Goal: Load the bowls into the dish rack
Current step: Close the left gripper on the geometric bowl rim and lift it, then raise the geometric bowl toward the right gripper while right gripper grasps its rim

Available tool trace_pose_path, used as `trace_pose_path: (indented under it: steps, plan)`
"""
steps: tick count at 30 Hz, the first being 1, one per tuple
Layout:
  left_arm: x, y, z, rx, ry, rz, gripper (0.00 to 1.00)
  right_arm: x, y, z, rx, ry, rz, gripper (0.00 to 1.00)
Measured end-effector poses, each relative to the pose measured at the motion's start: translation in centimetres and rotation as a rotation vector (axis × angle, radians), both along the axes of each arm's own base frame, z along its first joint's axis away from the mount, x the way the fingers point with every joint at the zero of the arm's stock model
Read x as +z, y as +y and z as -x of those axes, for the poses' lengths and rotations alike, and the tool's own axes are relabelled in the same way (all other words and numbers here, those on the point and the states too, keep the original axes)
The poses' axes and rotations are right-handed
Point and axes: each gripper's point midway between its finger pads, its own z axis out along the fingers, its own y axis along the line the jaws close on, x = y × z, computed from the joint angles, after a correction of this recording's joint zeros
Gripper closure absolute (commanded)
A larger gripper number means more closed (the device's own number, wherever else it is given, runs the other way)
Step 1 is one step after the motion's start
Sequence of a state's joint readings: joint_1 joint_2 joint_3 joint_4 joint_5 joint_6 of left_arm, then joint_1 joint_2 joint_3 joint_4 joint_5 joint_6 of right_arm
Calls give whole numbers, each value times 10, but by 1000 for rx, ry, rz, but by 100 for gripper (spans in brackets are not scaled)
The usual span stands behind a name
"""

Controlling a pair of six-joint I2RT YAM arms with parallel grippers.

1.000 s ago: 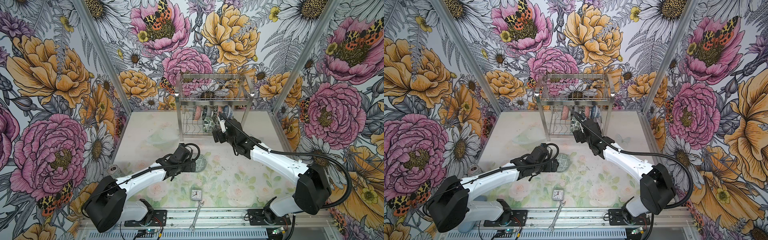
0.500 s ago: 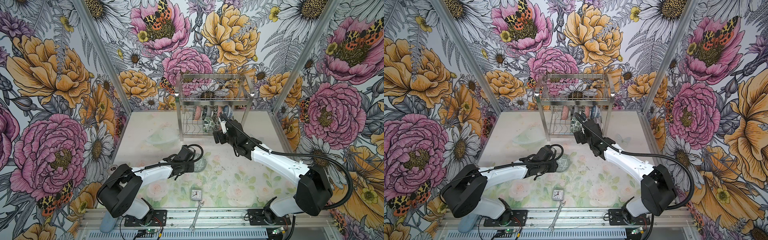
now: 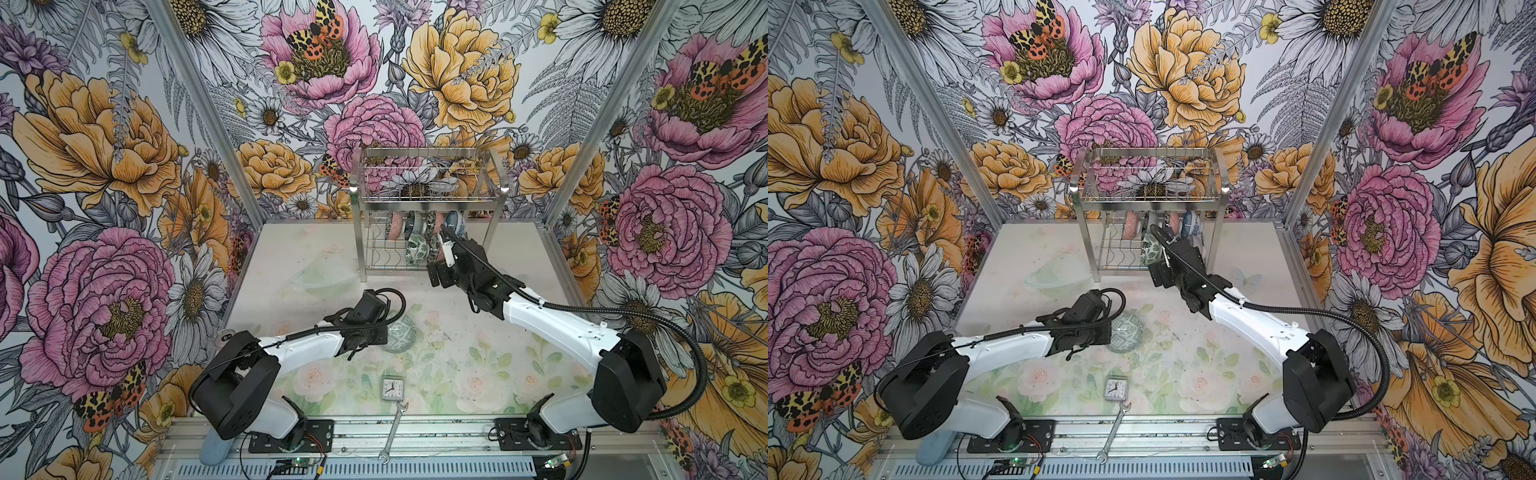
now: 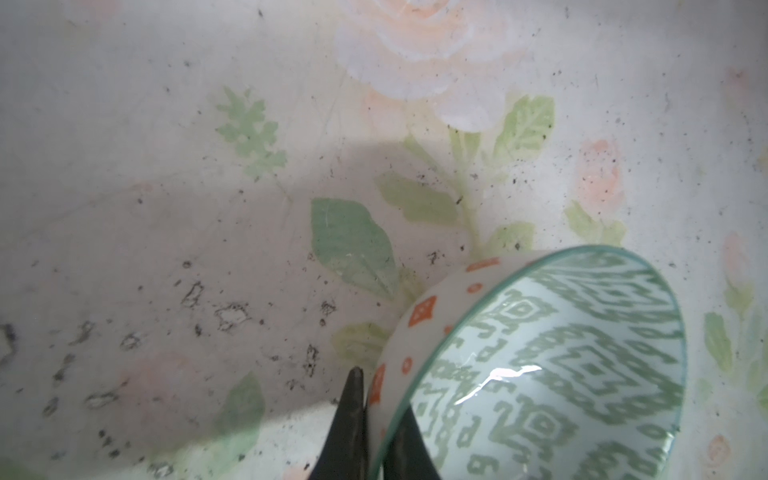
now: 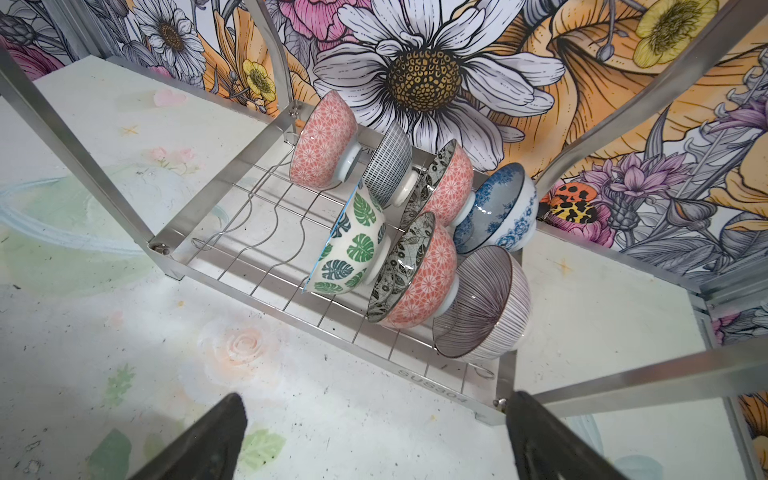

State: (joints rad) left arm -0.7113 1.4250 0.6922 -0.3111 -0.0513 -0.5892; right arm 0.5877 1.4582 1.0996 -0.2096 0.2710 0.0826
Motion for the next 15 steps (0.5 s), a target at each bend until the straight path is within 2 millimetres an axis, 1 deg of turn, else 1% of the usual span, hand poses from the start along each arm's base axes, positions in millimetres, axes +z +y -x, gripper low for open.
trace_pose_path:
  steps: [2, 4, 7, 9, 12, 15]
  plan:
    - [8, 4, 1, -1, -9, -11, 100, 0, 0, 2, 6, 7, 0, 0]
    - [24, 6, -2, 4, -37, -15, 100, 1, 0, 4, 12, 12, -7, 0]
    - [61, 5, -14, 23, -122, 1, 100, 8, 1, 9, 24, 9, -24, 0]
    - [92, 5, -25, 41, -204, 19, 100, 14, 3, 13, 34, 5, -41, 0]
    - [131, 8, -37, 68, -312, 32, 100, 25, 10, 19, 55, 0, -72, 0]
    - [156, 10, -48, 87, -383, 22, 100, 36, 25, 28, 88, -3, -104, 0]
